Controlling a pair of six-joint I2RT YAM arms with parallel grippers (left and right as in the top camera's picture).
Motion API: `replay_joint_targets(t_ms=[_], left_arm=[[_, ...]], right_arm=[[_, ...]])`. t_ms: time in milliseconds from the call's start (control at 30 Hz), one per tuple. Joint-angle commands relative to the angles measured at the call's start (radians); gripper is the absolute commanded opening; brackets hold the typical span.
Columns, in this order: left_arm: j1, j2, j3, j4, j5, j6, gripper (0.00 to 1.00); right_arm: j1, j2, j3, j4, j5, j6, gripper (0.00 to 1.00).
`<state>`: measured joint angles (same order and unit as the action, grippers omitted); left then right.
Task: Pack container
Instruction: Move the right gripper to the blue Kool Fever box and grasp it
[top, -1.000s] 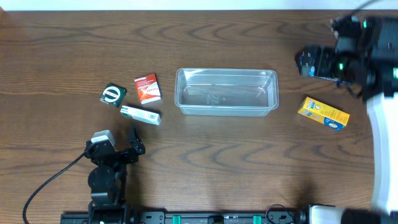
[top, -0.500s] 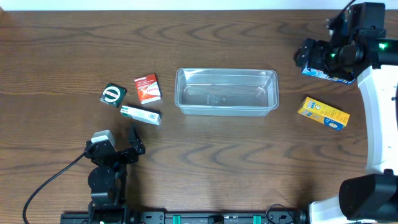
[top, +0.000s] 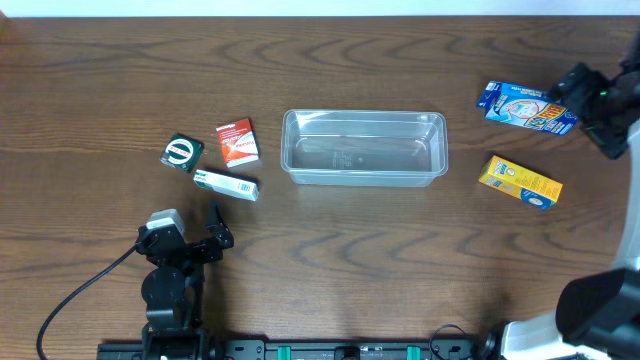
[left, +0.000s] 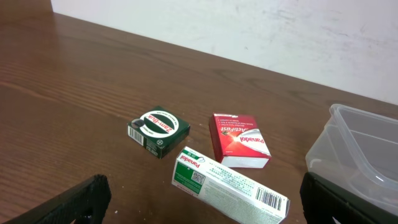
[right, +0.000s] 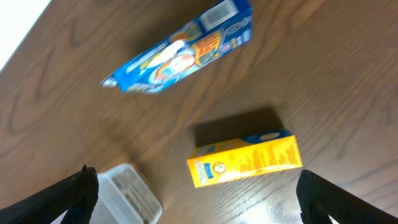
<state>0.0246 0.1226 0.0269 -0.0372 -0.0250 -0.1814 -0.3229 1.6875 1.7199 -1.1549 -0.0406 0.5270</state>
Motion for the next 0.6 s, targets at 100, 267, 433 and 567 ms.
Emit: replay_joint_targets(t_ms=[100,267,433,567], left_arm=[[0.004,-0.005,-0.023,-0.034,-0.004,0.016,0.98],[0.004,-0.005,-0.023,-0.034,-0.004,0.016,0.98],[0.004,-0.005,-0.023,-0.034,-0.004,0.016,0.98],[0.004,-0.005,-0.023,-0.034,-0.004,0.016,0.98]], right_arm=[[-0.043,0.177,0.236,-0.112,-0.082,-0.051,0.99],[-0.031,0.348,0.53,-0.298,-0.061,-0.067,0.99],[-0.031,0.472,0.698,-0.384,-0.074,-0.069,0.99],[-0.028,0.534,0.705,-0.375,-0.084,-0.081,0.99]])
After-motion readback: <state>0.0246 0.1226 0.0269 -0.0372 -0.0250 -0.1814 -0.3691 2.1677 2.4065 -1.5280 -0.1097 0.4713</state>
